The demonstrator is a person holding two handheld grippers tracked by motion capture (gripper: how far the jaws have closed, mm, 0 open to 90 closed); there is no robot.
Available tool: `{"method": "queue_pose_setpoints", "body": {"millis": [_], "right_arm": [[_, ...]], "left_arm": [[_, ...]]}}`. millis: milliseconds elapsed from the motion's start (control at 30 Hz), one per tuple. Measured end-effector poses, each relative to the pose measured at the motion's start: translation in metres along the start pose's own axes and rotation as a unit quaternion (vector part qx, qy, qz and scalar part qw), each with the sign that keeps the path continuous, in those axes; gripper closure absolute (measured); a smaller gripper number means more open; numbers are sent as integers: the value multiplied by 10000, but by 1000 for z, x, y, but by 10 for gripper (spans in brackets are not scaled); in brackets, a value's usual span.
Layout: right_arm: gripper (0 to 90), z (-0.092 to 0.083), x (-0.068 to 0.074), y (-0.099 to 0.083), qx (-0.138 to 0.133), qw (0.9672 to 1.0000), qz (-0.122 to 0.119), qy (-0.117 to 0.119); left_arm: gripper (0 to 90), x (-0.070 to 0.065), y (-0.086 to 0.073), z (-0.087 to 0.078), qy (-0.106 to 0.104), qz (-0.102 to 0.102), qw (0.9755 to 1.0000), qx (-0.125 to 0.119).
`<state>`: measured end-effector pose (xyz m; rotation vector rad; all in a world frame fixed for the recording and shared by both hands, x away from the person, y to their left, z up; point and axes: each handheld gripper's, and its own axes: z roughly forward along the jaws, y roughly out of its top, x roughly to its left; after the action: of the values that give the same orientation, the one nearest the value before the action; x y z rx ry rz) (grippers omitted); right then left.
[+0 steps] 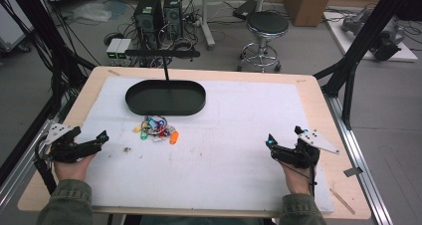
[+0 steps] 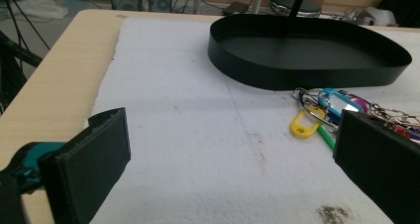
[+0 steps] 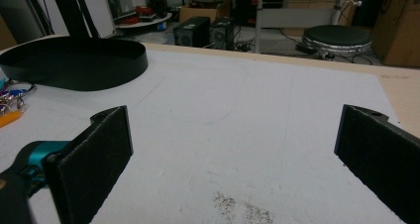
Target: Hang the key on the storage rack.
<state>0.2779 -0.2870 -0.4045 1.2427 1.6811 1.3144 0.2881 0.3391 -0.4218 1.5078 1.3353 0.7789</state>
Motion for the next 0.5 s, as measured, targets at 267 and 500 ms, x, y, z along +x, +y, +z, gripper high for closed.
{"method": "queue_pose_setpoints", "body": {"millis": [267,500], "right_arm": [[4,0,1,0,10,10000,5,19],[4,2,3,-1,104,9999,-43,79]], "left_arm": [[17,0,0,1,-8,-8,10000,22],[17,0,0,2,-39,7,10000,77]]}}
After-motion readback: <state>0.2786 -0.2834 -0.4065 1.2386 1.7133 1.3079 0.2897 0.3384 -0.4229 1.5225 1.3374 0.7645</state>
